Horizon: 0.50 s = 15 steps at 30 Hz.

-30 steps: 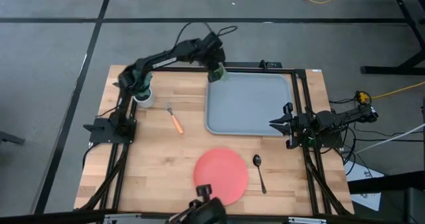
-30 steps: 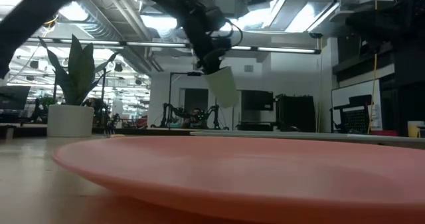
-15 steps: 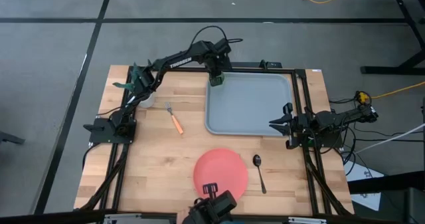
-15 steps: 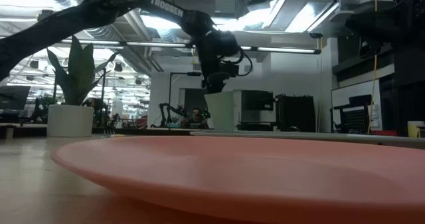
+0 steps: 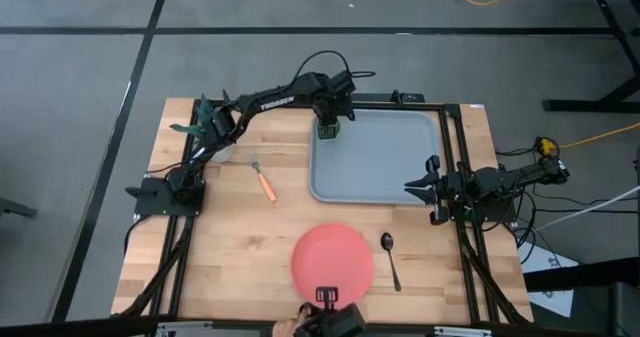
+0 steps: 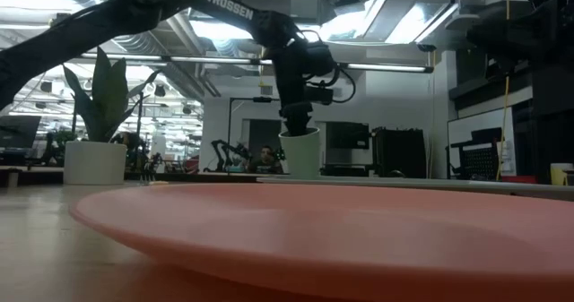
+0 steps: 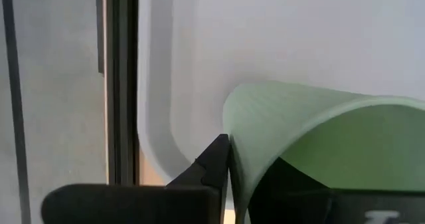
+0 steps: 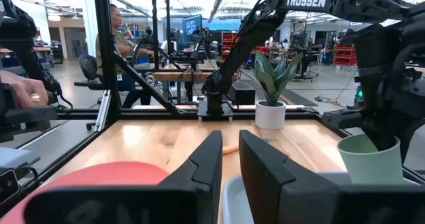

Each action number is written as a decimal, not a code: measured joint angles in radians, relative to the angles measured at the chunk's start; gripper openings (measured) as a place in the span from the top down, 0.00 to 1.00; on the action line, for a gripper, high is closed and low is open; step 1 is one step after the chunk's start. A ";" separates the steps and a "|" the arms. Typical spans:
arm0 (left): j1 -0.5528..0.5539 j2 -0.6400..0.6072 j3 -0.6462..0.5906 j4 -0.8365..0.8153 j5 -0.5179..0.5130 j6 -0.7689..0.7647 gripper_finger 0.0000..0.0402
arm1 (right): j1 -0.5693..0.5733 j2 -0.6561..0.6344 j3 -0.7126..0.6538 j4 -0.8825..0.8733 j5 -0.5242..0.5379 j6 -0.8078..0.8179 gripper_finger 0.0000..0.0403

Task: Pick and place plate/cup/fork/spoon on tray
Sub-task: Put the green cup to the top left of the blue serving tray

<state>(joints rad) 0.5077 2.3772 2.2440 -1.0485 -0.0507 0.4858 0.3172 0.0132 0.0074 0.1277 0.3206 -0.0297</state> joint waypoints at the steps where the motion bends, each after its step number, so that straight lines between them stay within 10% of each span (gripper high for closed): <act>1: -0.002 0.000 0.000 0.004 -0.001 0.000 0.91 | 0.000 0.000 0.000 0.000 0.000 -0.001 0.86; 15: 0.018 0.000 0.048 0.039 -0.032 -0.005 0.81 | 0.000 0.000 0.000 -0.012 0.000 -0.001 0.86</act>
<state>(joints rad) 0.5255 2.3775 2.2919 -1.0095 -0.0825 0.4812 0.3175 0.0132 0.0074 0.1153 0.3206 -0.0306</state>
